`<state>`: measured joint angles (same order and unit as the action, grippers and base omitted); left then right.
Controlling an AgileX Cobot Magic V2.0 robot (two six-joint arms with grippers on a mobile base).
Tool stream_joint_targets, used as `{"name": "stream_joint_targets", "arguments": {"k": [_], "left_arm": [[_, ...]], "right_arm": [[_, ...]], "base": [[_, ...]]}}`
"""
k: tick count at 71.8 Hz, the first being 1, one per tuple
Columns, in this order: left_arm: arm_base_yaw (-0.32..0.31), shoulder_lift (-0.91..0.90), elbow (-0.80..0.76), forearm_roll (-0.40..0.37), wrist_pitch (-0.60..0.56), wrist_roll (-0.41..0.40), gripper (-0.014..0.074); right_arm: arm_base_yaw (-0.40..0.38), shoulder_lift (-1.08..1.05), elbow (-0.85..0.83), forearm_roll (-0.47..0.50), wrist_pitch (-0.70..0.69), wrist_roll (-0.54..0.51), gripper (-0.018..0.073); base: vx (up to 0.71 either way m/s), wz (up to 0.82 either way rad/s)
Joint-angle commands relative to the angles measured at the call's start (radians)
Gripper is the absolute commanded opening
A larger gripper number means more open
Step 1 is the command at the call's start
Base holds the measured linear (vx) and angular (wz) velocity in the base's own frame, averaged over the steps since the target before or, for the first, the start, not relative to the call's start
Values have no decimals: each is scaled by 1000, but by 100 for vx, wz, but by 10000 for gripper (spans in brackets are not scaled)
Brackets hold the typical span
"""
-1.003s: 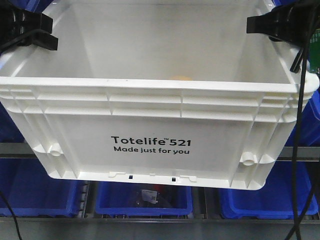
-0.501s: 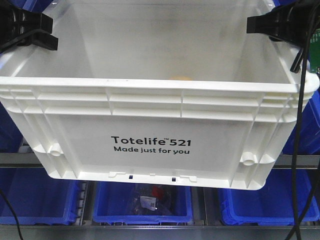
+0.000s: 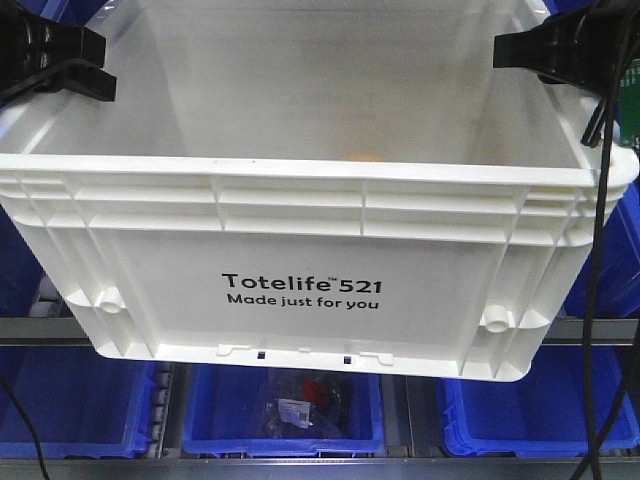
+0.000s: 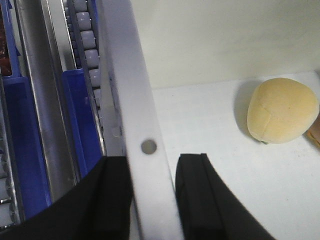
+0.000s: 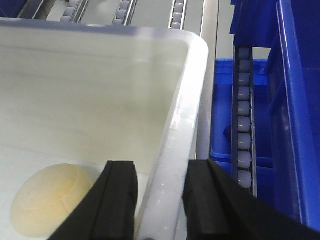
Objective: Place moving items into box and shelve
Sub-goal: 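Carry the tote forward over the shelf roller track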
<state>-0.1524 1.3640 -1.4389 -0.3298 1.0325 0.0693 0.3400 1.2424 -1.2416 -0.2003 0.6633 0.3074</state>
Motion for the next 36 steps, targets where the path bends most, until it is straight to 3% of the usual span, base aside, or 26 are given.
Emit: {"name": "stream_joint_targets", "arguments": {"k": [1, 36], "left_arm": [[-12, -55, -45, -126, -94, 28, 3], [-12, -55, -45, -126, -94, 28, 3]], "right_arm": [[-2, -29, -43, -14, -148, 17, -6], [-2, -29, -43, -14, -148, 17, -6]], "base": [[0, 0], [0, 0]]}}
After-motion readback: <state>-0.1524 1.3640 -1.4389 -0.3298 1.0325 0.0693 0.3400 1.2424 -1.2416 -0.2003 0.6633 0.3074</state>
